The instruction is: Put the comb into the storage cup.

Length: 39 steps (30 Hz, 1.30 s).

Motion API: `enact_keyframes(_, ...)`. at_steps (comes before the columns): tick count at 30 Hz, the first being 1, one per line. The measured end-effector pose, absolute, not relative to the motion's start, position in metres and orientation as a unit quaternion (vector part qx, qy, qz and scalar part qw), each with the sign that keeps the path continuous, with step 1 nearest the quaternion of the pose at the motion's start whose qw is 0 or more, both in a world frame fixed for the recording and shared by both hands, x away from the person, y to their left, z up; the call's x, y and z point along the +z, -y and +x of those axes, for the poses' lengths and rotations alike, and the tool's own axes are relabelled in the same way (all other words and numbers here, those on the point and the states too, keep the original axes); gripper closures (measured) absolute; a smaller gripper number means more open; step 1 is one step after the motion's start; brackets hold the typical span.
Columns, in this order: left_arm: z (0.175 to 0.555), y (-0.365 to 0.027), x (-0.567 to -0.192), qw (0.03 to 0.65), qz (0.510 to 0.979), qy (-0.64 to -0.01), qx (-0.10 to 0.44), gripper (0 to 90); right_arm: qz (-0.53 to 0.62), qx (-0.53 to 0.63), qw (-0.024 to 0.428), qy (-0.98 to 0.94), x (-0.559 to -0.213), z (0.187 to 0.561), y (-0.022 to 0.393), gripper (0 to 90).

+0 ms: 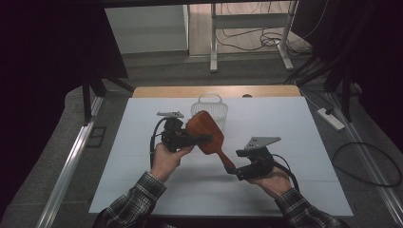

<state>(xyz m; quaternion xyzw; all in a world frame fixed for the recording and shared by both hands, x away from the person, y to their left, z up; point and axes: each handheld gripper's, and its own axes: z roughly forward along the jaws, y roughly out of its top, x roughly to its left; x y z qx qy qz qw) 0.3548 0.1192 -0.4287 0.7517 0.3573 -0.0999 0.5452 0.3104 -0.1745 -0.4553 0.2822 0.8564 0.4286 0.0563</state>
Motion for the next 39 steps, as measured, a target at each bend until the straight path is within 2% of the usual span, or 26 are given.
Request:
enact_keyframes(3, 0.357, -0.119, -0.426, 0.546, 0.752, -0.356, -0.099, 53.3, 0.287, 0.425, 0.056, -0.857, -0.455, 0.311, 0.176, 18.6)
enact_keyframes(7, 0.361, -0.119, -0.421, 0.545, 0.753, -0.357, -0.093, 53.3, 0.296, 0.391, 0.061, -0.869, -0.458, 0.313, 0.178, 6.9)
enact_keyframes(8, 0.361, -0.119, -0.421, 0.545, 0.753, -0.357, -0.093, 53.2, 0.296, 0.391, 0.061, -0.869, -0.458, 0.313, 0.178, 6.9)
enact_keyframes(13, 0.369, -0.123, -0.417, 0.545, 0.751, -0.360, -0.100, 52.9, 0.313, 0.388, 0.028, -0.867, -0.459, 0.315, 0.185, 0.0)
enact_keyframes(20, 0.376, -0.131, -0.414, 0.546, 0.745, -0.371, -0.095, 52.9, 0.311, 0.386, 0.059, -0.866, -0.459, 0.314, 0.197, 0.0)
enact_keyframes(25, 0.380, -0.133, -0.410, 0.547, 0.743, -0.375, -0.090, 52.9, 0.308, 0.378, 0.052, -0.871, -0.460, 0.314, 0.202, 0.0)
enact_keyframes(39, 0.393, -0.138, -0.397, 0.550, 0.738, -0.383, -0.081, 52.9, 0.320, 0.369, 0.086, -0.868, -0.460, 0.306, 0.225, 0.0)
